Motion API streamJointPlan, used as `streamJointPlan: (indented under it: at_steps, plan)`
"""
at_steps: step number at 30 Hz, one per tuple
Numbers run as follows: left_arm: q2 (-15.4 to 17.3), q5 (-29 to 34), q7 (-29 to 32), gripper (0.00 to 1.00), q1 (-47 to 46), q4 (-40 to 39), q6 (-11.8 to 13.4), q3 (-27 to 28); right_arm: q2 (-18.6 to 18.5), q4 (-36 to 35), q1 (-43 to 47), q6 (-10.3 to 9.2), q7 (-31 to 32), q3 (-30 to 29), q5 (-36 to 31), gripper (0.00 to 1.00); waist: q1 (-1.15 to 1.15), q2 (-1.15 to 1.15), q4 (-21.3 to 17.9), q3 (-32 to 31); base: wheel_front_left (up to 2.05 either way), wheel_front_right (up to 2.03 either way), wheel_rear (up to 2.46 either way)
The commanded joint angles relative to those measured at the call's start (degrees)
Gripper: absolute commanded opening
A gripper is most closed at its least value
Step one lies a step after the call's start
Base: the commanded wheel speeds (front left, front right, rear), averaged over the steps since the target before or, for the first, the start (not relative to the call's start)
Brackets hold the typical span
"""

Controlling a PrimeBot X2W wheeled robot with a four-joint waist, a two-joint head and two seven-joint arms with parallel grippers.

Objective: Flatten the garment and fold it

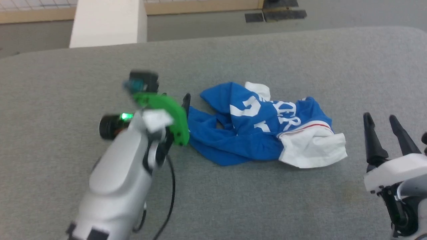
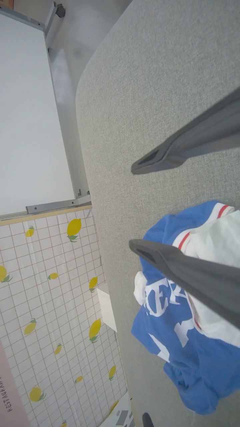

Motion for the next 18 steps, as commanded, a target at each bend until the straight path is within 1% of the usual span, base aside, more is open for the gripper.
streamJointPlan:
  at_steps: [1,5,7,9,13,17,18]
  plan:
    - [0.0,0.3,3.5,1.0,-3.0,2.2,0.3,-0.9,-0.3,0.3,-1.1,-0.06,-0.2,0.5,0.3,1.0,0.0,0.0,-2.4,2.7,0.0,0.0,0.0]
    - [0.2,1.5,16.5,1.0,-11.1,9.7,0.7,-4.1,-0.9,1.2,-2.1,-0.06,-0.7,1.8,1.0,1.0,0.0,0.0,-4.3,5.1,0.0,0.0,0.0]
    - [0.8,2.4,23.0,1.0,-13.7,12.9,1.1,-5.7,-1.1,1.6,-2.4,-0.06,-1.0,2.2,1.4,1.0,0.0,0.0,-5.1,5.9,0.0,0.0,0.0]
    - [1.1,2.6,28.0,1.0,-15.5,15.2,1.1,-6.8,-1.2,2.0,-2.6,-0.06,-1.4,2.5,1.7,1.0,0.0,0.0,-5.8,6.6,0.0,0.0,0.0]
    - [1.5,2.9,34.3,1.0,-16.8,17.8,0.9,-8.5,-1.7,2.6,-2.9,-0.06,-2.1,2.7,1.9,1.0,0.0,0.0,-6.5,7.7,0.0,0.0,0.0]
    - [1.7,2.9,36.3,1.0,-15.7,19.0,0.5,-9.7,-2.0,3.1,-3.3,-0.06,-2.6,2.9,2.2,1.0,0.0,0.0,-6.6,8.4,0.0,0.0,0.0]
    - [1.7,2.7,37.0,0.88,-15.2,19.3,0.2,-9.9,-2.0,3.2,-3.4,-0.06,-2.6,3.0,2.2,1.0,0.0,0.0,-6.5,8.5,0.0,0.0,0.0]
